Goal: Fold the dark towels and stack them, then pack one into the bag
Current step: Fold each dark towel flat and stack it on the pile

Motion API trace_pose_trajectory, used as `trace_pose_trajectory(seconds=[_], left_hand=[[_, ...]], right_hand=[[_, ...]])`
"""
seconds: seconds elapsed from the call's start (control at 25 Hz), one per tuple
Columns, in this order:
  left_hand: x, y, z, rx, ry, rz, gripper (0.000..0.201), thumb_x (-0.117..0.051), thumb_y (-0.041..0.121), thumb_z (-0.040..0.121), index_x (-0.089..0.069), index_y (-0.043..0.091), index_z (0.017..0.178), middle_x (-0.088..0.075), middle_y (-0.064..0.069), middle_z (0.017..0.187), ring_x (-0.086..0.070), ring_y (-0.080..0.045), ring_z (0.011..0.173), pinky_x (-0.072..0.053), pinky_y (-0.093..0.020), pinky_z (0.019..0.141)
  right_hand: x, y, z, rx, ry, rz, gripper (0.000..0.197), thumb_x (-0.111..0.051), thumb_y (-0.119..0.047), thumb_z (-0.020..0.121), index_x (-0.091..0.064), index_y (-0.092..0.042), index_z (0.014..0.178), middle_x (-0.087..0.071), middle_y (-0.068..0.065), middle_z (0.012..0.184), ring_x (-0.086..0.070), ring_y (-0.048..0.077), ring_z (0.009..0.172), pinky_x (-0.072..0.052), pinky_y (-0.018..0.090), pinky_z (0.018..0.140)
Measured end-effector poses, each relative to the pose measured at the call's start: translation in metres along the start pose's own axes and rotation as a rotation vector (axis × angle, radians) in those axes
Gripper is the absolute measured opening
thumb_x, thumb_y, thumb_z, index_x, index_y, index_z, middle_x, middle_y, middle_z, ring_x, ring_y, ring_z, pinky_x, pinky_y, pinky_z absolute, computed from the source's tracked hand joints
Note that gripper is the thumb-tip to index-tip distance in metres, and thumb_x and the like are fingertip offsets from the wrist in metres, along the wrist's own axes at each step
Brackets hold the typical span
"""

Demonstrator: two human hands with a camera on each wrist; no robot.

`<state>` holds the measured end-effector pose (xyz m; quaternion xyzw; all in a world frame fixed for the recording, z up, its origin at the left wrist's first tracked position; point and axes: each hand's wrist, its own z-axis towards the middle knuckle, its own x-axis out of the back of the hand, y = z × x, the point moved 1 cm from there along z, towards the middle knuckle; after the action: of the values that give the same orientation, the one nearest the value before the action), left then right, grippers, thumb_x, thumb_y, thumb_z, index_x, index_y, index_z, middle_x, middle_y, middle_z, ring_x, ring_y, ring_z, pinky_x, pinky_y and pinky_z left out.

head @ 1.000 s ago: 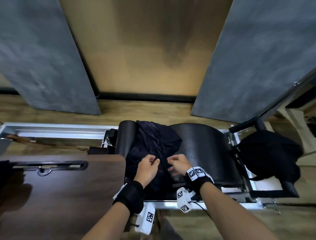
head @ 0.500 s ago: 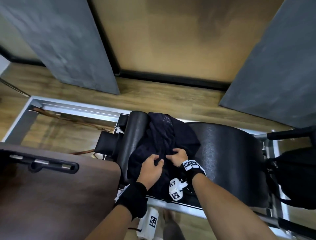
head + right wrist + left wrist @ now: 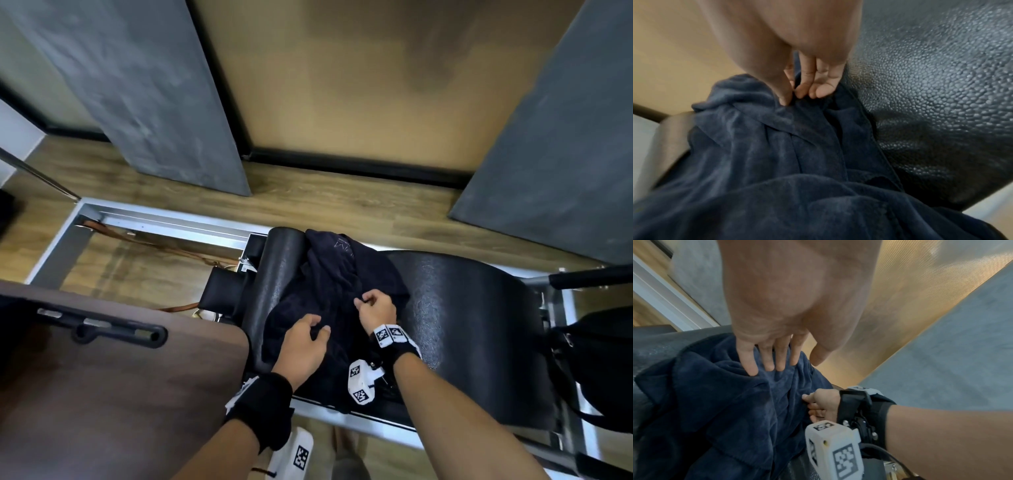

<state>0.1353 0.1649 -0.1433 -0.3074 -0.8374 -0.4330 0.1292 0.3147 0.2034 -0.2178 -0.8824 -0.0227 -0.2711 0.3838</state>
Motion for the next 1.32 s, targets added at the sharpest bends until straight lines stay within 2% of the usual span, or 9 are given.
trace_pose_trajectory(seconds=[0.28, 0.56, 0.68, 0.8, 0.92, 1.08, 1.16, 1.24, 1.32], left_hand=[[0.014, 0.046, -0.007, -0.180, -0.045, -0.036, 0.049, -0.062, 0.030, 0.106, -0.050, 0.014, 0.151, -0.055, -0.004, 0.150, -0.051, -0.018, 0.139, -0.036, -0.020, 0.103], [0.039, 0.081, -0.063, -0.374, -0.107, -0.145, 0.075, -0.075, 0.034, 0.097, -0.037, 0.018, 0.160, -0.050, -0.002, 0.153, -0.050, -0.015, 0.137, -0.043, -0.030, 0.113], [0.054, 0.107, -0.111, -0.547, -0.121, -0.291, 0.090, -0.082, 0.043, 0.089, -0.031, 0.026, 0.163, -0.047, 0.012, 0.151, -0.047, -0.006, 0.139, -0.041, -0.028, 0.115], [0.076, 0.127, -0.168, -0.685, -0.296, -0.455, 0.090, -0.081, 0.065, 0.080, -0.038, 0.041, 0.156, -0.052, 0.023, 0.148, -0.047, 0.008, 0.137, -0.043, -0.017, 0.110], [0.093, 0.134, -0.208, -0.620, -0.397, -0.657, 0.064, -0.060, 0.078, 0.088, -0.057, 0.036, 0.136, -0.064, 0.009, 0.138, -0.058, -0.003, 0.132, -0.048, -0.025, 0.102], [0.096, 0.123, -0.252, -0.362, -0.288, -0.688, 0.071, -0.042, 0.077, 0.098, -0.045, 0.021, 0.142, -0.060, -0.001, 0.135, -0.063, -0.021, 0.124, -0.053, -0.047, 0.105], [0.087, 0.113, -0.276, -0.270, -0.418, -0.834, 0.068, -0.049, 0.070, 0.100, -0.050, 0.015, 0.140, -0.068, -0.012, 0.128, -0.070, -0.030, 0.115, -0.058, -0.049, 0.100], [0.079, 0.107, -0.306, -0.270, -0.527, -0.980, 0.053, -0.061, 0.042, 0.105, -0.053, 0.007, 0.144, -0.070, -0.021, 0.130, -0.069, -0.034, 0.114, -0.054, -0.048, 0.103], [0.077, 0.106, -0.329, -0.352, -0.490, -0.993, 0.047, -0.067, 0.013, 0.101, -0.051, 0.009, 0.145, -0.068, -0.023, 0.132, -0.068, -0.031, 0.111, -0.055, -0.043, 0.097]], right_hand=[[0.097, -0.072, -0.063, 0.158, -0.246, 0.720, 0.032, -0.062, -0.004, 0.092, -0.063, -0.026, 0.068, -0.060, 0.006, 0.084, -0.059, 0.019, 0.078, -0.046, 0.028, 0.063], [0.179, -0.139, -0.166, 0.486, -0.270, 0.802, 0.020, -0.061, -0.006, 0.093, -0.061, -0.021, 0.079, -0.066, -0.001, 0.083, -0.064, 0.011, 0.078, -0.056, 0.028, 0.070], [0.198, -0.150, -0.221, 0.577, -0.227, 0.725, 0.008, -0.066, -0.011, 0.088, -0.059, -0.014, 0.088, -0.060, 0.007, 0.091, -0.060, 0.016, 0.088, -0.056, 0.034, 0.070], [0.212, -0.151, -0.287, 0.652, -0.148, 0.672, 0.013, -0.067, -0.012, 0.081, -0.056, -0.011, 0.089, -0.057, 0.007, 0.088, -0.057, 0.017, 0.081, -0.045, 0.031, 0.067], [0.222, -0.143, -0.351, 0.720, -0.159, 0.726, 0.012, -0.062, -0.003, 0.076, -0.052, -0.009, 0.080, -0.057, 0.014, 0.103, -0.055, 0.025, 0.094, -0.043, 0.034, 0.078], [0.228, -0.115, -0.437, 0.800, -0.153, 0.737, 0.010, -0.057, 0.001, 0.074, -0.052, -0.007, 0.077, -0.066, 0.013, 0.119, -0.063, 0.027, 0.103, -0.052, 0.032, 0.083], [0.230, -0.094, -0.473, 0.818, -0.160, 0.752, 0.010, -0.056, 0.002, 0.073, -0.053, -0.006, 0.078, -0.068, 0.015, 0.120, -0.065, 0.027, 0.103, -0.055, 0.029, 0.083], [0.231, -0.072, -0.498, 0.814, -0.135, 0.756, 0.011, -0.058, 0.001, 0.073, -0.057, -0.005, 0.082, -0.067, 0.018, 0.119, -0.066, 0.028, 0.105, -0.054, 0.028, 0.086], [0.227, -0.052, -0.513, 0.761, -0.074, 0.745, 0.017, -0.061, -0.005, 0.079, -0.063, -0.003, 0.096, -0.070, 0.016, 0.110, -0.066, 0.026, 0.098, -0.053, 0.027, 0.080]])
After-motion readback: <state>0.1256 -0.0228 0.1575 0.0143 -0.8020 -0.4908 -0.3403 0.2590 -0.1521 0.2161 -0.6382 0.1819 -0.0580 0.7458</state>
